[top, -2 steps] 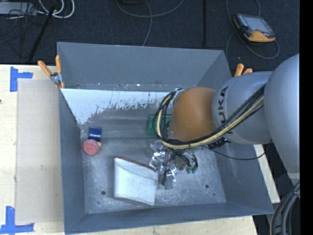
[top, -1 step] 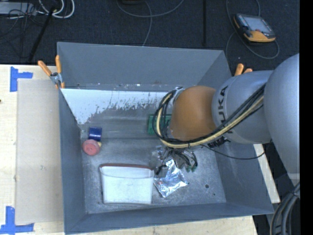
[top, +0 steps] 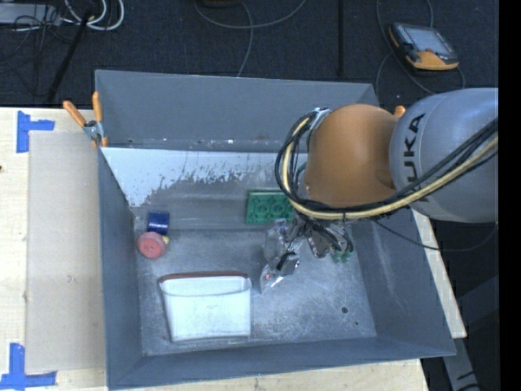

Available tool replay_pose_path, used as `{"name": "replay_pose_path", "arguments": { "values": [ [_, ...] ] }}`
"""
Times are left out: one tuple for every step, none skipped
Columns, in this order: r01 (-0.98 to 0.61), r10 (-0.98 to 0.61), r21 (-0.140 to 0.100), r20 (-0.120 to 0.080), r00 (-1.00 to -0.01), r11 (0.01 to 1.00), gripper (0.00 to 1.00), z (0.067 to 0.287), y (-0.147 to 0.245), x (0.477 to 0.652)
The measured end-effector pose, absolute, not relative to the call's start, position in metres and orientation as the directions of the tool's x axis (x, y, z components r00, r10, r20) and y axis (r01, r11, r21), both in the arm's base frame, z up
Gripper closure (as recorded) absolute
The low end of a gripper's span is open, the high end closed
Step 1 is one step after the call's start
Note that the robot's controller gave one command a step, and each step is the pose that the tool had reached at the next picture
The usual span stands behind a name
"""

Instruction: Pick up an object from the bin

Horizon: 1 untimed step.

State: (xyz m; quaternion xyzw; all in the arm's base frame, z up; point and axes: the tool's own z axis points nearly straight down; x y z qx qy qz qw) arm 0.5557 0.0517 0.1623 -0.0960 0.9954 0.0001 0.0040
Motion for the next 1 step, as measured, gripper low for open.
{"name": "replay_pose_path", "arguments": {
  "values": [
    [-0.194,-0.194,0.0,-0.008,-0.981,0.981,1.0,0.2298,0.0587,0.5537]
  ]
}}
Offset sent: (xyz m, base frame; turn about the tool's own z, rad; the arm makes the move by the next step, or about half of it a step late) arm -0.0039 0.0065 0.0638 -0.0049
